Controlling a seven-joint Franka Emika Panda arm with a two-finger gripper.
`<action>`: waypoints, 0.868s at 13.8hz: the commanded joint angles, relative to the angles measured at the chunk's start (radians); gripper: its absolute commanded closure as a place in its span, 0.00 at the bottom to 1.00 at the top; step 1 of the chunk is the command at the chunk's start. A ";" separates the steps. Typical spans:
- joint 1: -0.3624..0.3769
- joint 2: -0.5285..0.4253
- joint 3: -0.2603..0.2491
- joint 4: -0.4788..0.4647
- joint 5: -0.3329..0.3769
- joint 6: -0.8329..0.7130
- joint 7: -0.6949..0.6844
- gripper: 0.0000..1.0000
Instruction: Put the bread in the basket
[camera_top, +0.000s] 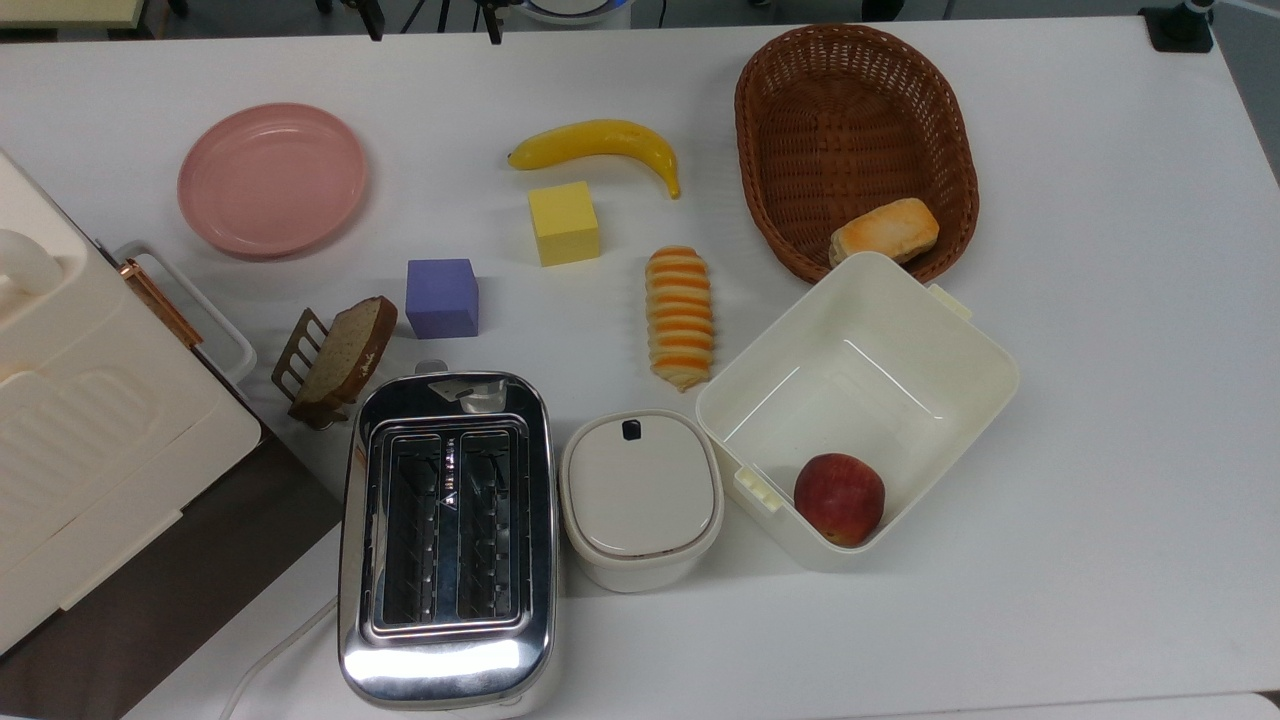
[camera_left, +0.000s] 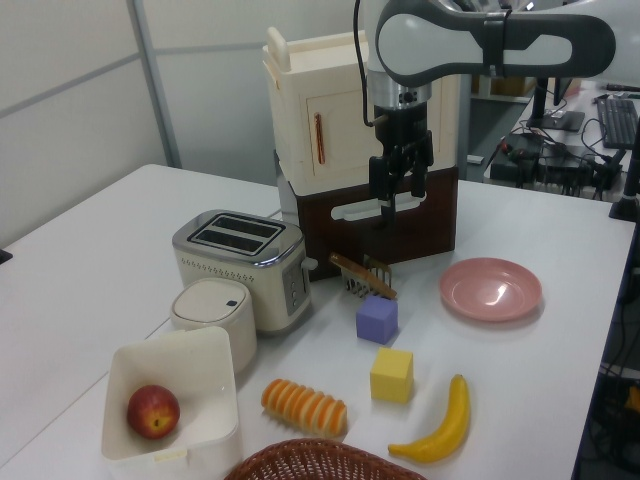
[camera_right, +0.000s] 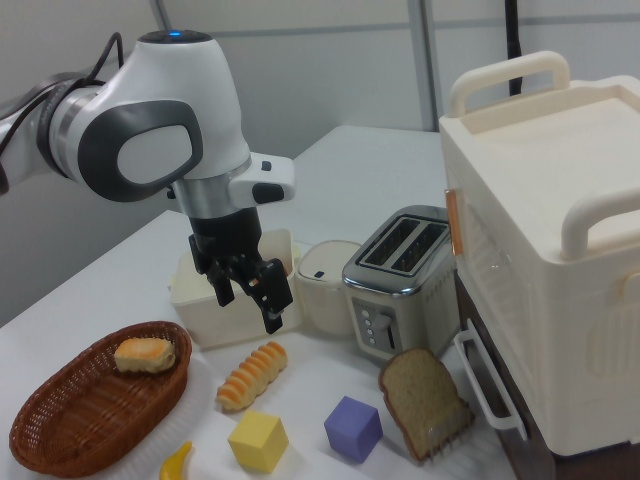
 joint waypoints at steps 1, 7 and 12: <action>0.001 -0.006 -0.008 0.015 0.016 -0.025 -0.015 0.00; 0.000 0.003 -0.011 0.054 0.015 -0.045 -0.018 0.00; -0.003 0.004 -0.015 0.060 0.018 -0.046 -0.025 0.00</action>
